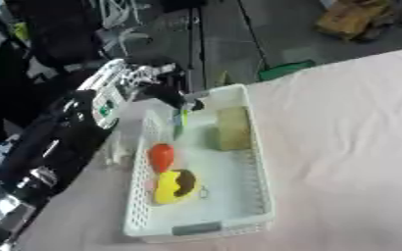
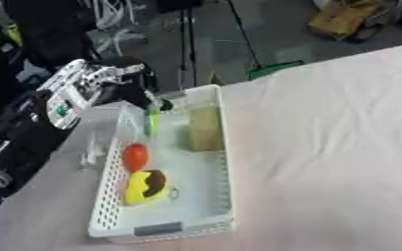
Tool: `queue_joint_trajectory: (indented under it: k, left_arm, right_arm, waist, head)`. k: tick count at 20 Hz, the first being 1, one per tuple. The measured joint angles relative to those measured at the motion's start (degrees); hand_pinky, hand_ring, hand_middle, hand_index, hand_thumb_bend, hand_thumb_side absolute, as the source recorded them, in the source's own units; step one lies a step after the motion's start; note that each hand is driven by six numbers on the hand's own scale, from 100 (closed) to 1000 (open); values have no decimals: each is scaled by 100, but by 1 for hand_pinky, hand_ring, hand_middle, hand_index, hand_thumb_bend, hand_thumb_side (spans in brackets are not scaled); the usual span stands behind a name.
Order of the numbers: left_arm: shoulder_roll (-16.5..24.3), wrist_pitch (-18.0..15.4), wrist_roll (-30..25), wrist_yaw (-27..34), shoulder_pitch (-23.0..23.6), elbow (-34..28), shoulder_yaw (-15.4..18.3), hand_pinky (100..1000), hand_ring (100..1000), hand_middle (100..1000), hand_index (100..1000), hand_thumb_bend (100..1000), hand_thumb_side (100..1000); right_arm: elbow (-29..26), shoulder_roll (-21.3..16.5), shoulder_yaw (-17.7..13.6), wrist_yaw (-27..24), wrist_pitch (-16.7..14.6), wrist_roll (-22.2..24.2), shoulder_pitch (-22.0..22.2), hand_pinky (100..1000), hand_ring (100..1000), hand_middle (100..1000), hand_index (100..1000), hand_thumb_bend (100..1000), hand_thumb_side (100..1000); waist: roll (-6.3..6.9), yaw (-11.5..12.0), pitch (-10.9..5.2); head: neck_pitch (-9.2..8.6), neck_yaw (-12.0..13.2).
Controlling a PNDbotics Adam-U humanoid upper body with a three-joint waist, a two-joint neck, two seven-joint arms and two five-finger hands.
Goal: Pick up objects on the table and place them in the box.
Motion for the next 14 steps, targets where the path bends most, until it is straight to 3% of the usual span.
queue_joint_trajectory:
  k: [1,4,5,14]
  left_arm:
    - [0,-30,-91,81,0,21,19,606,815,800,884,635,963]
    - [0,-36,-287,270,0,71,78,646,844,809,898,559,1000]
    - [0,-16,-313,321,0,73,91,664,856,818,896,471,1000]
    - [1,298,-218,672,0,108,188,679,863,827,902,431,1000]
  right_arm:
    - [0,0,0,0,0,0,-1,850,933,827,790,100,1000]
    - [0,0,0,0,-1,-1,-1,850,933,827,790,100,1000]
    - [0,0,0,0,-1,-1,-1,850,933,827,790,100,1000]
    - [0,0,1,0,-3,-3,-3,850,933,827,788,100,1000]
  waist:
    - [0,0,0]
    - [0,-4,1]
    - [0,-7,1]
    - [0,-32,0]
  head:
    - [0,0]
    - [0,4]
    - [0,6]
    - [2,31]
